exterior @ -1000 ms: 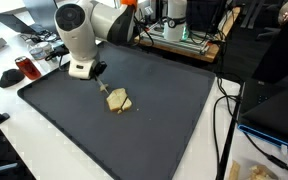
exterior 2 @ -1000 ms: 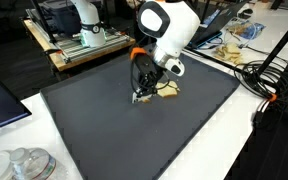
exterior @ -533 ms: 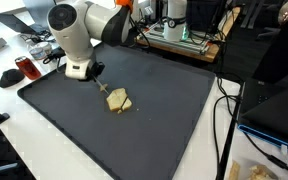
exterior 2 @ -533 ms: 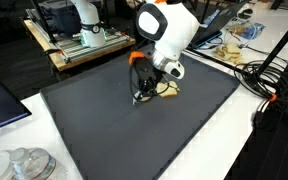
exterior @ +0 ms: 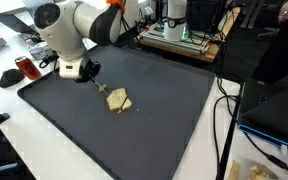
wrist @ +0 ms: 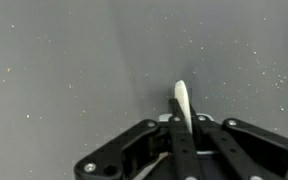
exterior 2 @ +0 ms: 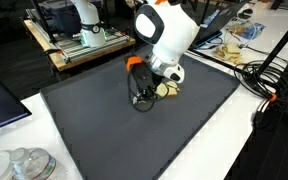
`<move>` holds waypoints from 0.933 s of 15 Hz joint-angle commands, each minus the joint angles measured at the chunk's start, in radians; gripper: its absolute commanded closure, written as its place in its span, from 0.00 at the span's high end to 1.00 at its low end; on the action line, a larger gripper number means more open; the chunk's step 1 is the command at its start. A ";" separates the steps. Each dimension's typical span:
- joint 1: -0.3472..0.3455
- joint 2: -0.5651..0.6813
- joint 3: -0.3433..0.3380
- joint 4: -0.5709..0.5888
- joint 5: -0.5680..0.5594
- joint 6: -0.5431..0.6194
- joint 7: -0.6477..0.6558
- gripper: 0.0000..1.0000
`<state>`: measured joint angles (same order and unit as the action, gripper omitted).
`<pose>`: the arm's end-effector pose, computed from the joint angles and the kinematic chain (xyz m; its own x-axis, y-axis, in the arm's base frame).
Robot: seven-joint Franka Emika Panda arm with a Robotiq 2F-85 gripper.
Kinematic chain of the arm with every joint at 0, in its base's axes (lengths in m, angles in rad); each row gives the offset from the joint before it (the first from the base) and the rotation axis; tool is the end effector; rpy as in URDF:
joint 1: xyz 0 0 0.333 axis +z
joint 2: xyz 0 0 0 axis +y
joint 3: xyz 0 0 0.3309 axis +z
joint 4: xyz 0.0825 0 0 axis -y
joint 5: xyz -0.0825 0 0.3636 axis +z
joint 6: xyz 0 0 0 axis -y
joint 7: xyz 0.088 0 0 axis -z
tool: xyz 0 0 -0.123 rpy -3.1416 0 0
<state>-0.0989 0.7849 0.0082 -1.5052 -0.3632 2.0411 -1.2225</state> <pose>0.6729 -0.0869 0.1937 0.1906 0.9218 -0.3375 0.9528 -0.2565 -0.1623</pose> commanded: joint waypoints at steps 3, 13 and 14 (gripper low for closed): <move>0.039 0.098 -0.021 0.063 -0.003 -0.065 0.070 0.01; 0.059 0.262 -0.016 0.306 -0.002 -0.316 0.029 0.01; 0.059 0.281 -0.016 0.337 -0.001 -0.340 0.022 0.01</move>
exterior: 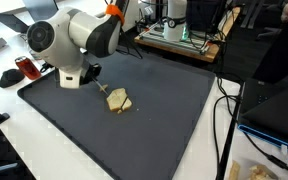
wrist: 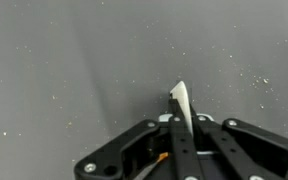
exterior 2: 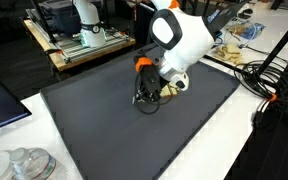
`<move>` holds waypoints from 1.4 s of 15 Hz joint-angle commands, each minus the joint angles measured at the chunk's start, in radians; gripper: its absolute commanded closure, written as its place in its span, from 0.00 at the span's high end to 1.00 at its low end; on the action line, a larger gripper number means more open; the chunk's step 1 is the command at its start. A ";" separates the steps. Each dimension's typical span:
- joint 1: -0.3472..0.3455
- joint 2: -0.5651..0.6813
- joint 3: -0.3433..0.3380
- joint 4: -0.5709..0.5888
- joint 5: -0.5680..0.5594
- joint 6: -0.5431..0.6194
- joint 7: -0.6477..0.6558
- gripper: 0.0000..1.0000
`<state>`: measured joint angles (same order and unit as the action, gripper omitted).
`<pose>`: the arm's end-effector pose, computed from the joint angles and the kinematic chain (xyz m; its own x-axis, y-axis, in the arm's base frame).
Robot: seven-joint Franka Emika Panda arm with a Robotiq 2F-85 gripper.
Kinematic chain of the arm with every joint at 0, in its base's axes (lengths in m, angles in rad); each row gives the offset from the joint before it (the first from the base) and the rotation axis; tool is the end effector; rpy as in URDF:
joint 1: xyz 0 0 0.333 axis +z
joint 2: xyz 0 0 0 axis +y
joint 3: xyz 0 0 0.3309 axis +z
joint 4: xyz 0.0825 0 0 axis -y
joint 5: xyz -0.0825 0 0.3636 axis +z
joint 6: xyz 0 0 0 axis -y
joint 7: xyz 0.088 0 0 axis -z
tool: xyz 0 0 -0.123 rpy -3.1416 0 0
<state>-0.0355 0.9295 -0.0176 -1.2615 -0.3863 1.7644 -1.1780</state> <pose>0.6894 -0.0731 0.1791 0.1833 0.8696 -0.4584 0.9029 -0.3334 -0.2714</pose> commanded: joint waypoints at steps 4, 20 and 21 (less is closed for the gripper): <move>0.005 0.218 0.004 0.224 0.024 -0.166 -0.023 0.01; 0.017 0.447 -0.006 0.581 0.037 -0.469 -0.192 0.01; 0.018 0.457 -0.008 0.595 0.038 -0.484 -0.203 0.01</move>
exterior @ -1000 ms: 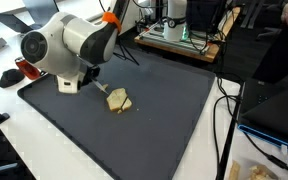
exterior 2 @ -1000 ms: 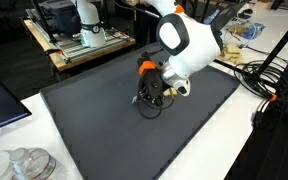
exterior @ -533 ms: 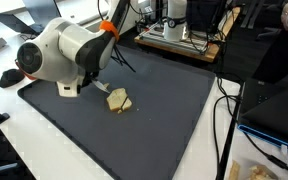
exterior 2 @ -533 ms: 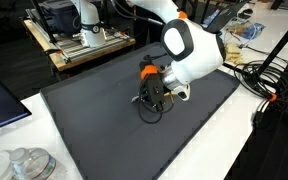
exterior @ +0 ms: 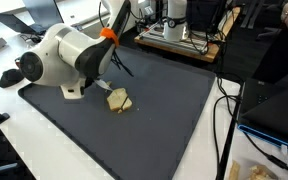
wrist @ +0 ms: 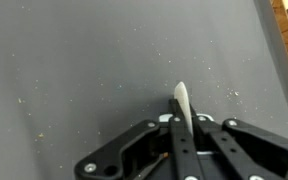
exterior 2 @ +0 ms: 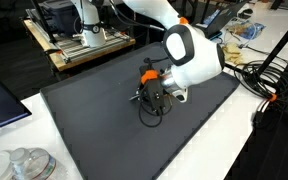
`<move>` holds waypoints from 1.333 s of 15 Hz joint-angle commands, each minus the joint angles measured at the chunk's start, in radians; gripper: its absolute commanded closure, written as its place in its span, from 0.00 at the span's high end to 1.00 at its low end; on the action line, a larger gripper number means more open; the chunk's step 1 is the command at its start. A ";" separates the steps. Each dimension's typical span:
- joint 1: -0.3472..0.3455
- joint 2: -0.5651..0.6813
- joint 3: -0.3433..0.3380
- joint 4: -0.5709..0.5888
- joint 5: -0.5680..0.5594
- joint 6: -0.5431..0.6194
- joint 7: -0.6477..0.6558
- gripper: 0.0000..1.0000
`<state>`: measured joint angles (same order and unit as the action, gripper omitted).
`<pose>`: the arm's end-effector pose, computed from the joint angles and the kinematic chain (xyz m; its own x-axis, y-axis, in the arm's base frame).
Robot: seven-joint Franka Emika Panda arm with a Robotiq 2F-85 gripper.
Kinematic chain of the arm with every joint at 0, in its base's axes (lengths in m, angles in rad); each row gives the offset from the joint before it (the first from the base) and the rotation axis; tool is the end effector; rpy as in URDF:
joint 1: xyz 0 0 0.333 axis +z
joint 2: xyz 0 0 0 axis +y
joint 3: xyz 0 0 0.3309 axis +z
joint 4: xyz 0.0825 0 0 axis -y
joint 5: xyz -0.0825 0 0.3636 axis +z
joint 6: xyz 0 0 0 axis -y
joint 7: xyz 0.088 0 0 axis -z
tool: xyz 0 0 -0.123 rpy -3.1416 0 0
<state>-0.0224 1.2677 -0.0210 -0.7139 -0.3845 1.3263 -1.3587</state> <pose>0.7038 -0.0768 0.1429 0.0471 0.8767 -0.4787 0.8048 -0.3172 -0.5017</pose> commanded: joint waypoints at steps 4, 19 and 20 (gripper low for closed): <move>-0.011 0.110 0.017 0.071 0.035 -0.044 -0.037 0.01; -0.128 -0.226 0.112 -0.267 0.169 0.247 0.110 0.01; -0.130 -0.251 0.114 -0.304 0.168 0.285 0.129 0.01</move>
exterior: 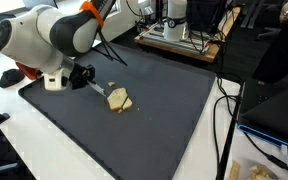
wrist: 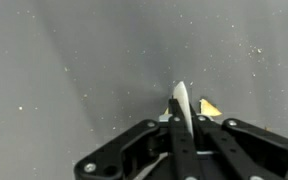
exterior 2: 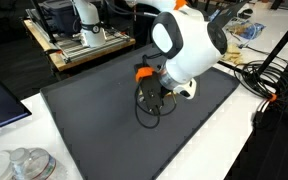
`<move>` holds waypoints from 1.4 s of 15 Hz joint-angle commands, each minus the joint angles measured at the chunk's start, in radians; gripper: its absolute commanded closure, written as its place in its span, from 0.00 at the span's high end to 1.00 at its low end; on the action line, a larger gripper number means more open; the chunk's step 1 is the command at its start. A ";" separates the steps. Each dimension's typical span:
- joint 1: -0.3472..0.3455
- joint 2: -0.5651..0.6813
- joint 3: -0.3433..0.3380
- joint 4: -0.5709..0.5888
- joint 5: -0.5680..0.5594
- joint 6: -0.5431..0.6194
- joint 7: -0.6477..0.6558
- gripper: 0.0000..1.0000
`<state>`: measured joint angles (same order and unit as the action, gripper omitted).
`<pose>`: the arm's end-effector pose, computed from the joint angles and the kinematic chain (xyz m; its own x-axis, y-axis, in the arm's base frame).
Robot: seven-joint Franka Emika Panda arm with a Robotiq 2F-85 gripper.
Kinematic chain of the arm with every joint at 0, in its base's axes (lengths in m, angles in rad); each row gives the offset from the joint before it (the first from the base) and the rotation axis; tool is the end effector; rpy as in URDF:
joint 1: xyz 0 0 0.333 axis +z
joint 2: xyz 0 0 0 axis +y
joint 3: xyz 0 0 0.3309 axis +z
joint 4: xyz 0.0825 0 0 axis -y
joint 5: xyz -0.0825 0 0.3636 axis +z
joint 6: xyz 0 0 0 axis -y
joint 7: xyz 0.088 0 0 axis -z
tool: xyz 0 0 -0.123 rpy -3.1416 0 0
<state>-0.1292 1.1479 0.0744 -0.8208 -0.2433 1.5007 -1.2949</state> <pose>0.7219 -0.0924 0.1818 0.2466 0.9301 -0.2721 0.8559 -0.3408 -0.3890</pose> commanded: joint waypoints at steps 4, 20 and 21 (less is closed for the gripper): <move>-0.032 -0.240 0.019 -0.361 0.028 0.239 0.156 0.01; -0.124 -0.697 0.061 -1.073 0.565 0.821 0.299 0.01; -0.124 -0.725 0.062 -1.123 0.606 0.886 0.300 0.01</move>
<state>-0.2263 0.5494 0.1115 -1.7488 0.2495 2.2299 -0.9885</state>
